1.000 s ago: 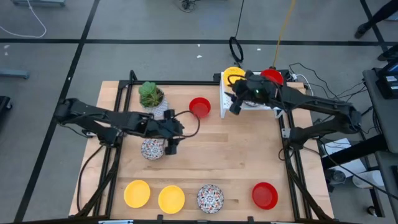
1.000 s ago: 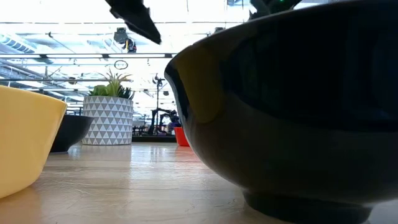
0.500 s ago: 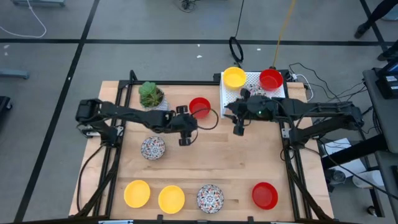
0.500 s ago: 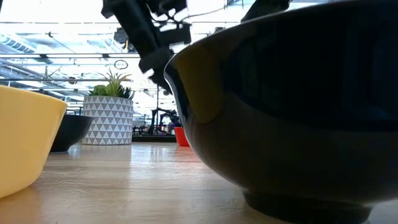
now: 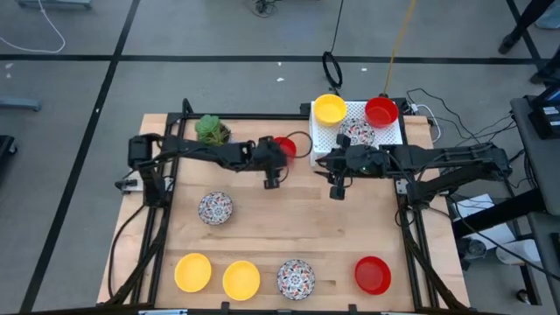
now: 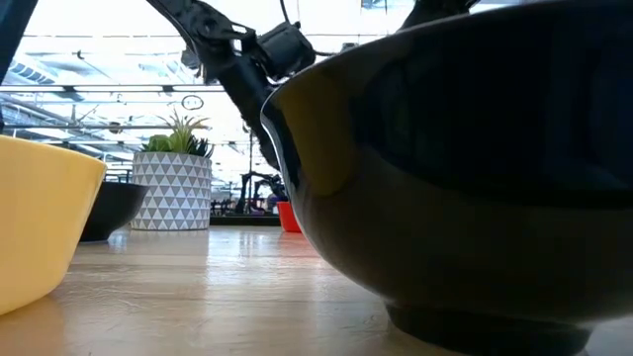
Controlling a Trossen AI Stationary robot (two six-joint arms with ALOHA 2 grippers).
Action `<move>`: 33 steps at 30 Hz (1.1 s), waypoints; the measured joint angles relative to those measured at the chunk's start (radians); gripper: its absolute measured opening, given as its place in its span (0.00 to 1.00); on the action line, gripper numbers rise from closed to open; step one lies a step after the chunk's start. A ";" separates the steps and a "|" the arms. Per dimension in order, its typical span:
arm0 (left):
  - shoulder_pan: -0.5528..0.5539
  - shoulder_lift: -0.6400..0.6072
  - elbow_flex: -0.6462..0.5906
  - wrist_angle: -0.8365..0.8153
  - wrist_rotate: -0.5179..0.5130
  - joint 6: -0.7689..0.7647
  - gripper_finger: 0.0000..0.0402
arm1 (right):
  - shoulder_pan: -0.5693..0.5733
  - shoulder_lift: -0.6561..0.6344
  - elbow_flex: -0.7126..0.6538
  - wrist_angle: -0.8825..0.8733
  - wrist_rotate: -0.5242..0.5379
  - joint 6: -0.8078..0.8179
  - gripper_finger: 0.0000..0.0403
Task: Pick & Place Mini bowls
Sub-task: Stack the top red bowl on top of the red bowl on the shelf
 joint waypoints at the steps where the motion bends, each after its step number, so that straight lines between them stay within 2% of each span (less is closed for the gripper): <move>1: 0.009 0.002 -0.001 -0.001 0.016 -0.006 0.52 | 0.000 0.000 0.000 -0.001 -0.001 0.000 0.35; 4: 0.029 0.025 0.001 0.030 0.059 -0.014 0.52 | 0.000 0.000 0.000 -0.009 0.000 0.000 0.35; 15: 0.048 0.101 -0.003 0.028 0.116 -0.037 0.50 | 0.000 0.000 0.000 -0.018 -0.001 0.001 0.35; 20: 0.040 0.130 0.000 0.014 0.126 -0.038 0.36 | -0.001 0.000 0.000 -0.016 -0.001 0.010 0.35; 26: 0.025 0.134 -0.001 -0.012 0.151 -0.067 0.06 | -0.001 0.000 0.000 -0.020 -0.001 0.034 0.35; 28: 0.011 0.130 -0.001 -0.006 0.182 -0.092 0.03 | -0.001 0.000 0.000 -0.019 -0.001 0.035 0.35; 33: -0.059 0.130 0.007 0.001 0.217 -0.115 0.06 | -0.001 0.000 0.000 -0.019 -0.001 0.044 0.35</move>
